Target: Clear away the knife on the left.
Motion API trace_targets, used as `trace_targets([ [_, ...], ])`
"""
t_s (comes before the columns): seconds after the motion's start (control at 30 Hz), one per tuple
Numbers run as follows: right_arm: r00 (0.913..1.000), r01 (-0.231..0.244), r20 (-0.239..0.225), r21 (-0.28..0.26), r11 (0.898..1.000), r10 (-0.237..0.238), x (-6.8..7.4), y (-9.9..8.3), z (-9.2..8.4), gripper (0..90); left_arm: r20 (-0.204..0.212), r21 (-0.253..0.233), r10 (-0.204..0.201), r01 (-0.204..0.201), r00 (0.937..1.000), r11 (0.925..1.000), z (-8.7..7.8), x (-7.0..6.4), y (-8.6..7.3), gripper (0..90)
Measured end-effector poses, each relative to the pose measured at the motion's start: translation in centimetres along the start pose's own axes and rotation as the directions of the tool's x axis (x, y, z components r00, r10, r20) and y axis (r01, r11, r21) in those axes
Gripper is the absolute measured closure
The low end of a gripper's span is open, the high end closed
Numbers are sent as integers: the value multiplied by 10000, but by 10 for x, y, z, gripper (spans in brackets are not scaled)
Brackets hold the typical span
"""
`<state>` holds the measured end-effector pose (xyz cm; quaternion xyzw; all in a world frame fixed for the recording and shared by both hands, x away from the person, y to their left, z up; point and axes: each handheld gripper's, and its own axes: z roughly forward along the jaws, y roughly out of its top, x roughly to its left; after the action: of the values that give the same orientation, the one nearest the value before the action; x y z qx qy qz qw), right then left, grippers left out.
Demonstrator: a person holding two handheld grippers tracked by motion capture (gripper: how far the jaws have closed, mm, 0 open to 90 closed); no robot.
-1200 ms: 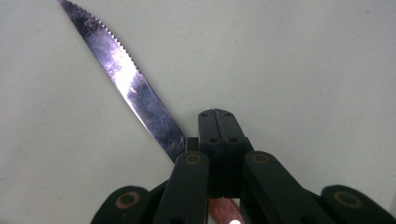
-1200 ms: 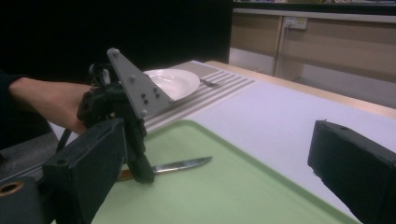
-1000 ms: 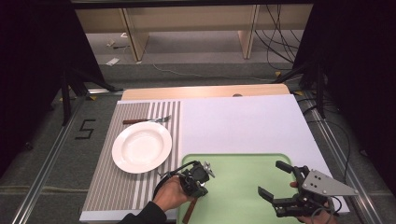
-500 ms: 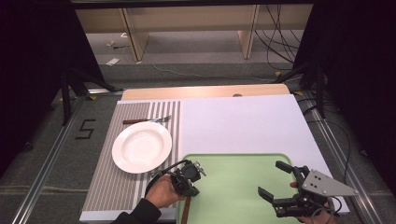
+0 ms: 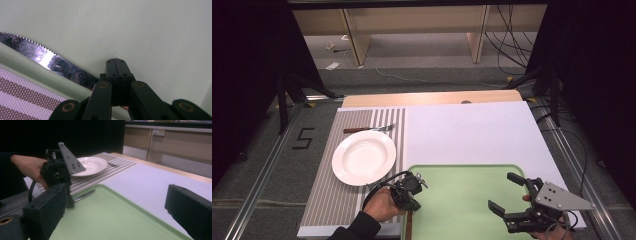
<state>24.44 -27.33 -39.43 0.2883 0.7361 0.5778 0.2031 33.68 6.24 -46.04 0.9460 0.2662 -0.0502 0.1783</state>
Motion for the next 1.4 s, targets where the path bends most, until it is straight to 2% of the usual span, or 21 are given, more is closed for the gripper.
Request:
trace_targets([
  [0.73, 10000, -3, -32, 29, 10000, 3, 0, 0, 0, 56, -48, 102, -112, 112, 9999, 9999, -2, 3, -3, 898],
  [1.13, 10000, 10, -37, 22, 10000, -10, 0, 0, 0, 57, 112, 95, -165, 164, 9998, 9998, -3, 5, -4, 892],
  [1.23, 10000, 18, -53, 2, 10000, -18, 0, 0, 0, 57, 219, -126, -227, 230, 9995, 9997, -6, 5, -4, 833],
  [1.3, 10000, 14, -47, 21, 10000, -14, 0, 0, 0, 57, 296, -304, -231, 240, 9993, 9992, -8, 5, -4, 736],
  [1.4, 10000, 2, -42, 39, 10000, -2, 0, 0, 0, 57, 86, -858, -250, 257, 9996, 9960, -13, 3, -3, 549],
])
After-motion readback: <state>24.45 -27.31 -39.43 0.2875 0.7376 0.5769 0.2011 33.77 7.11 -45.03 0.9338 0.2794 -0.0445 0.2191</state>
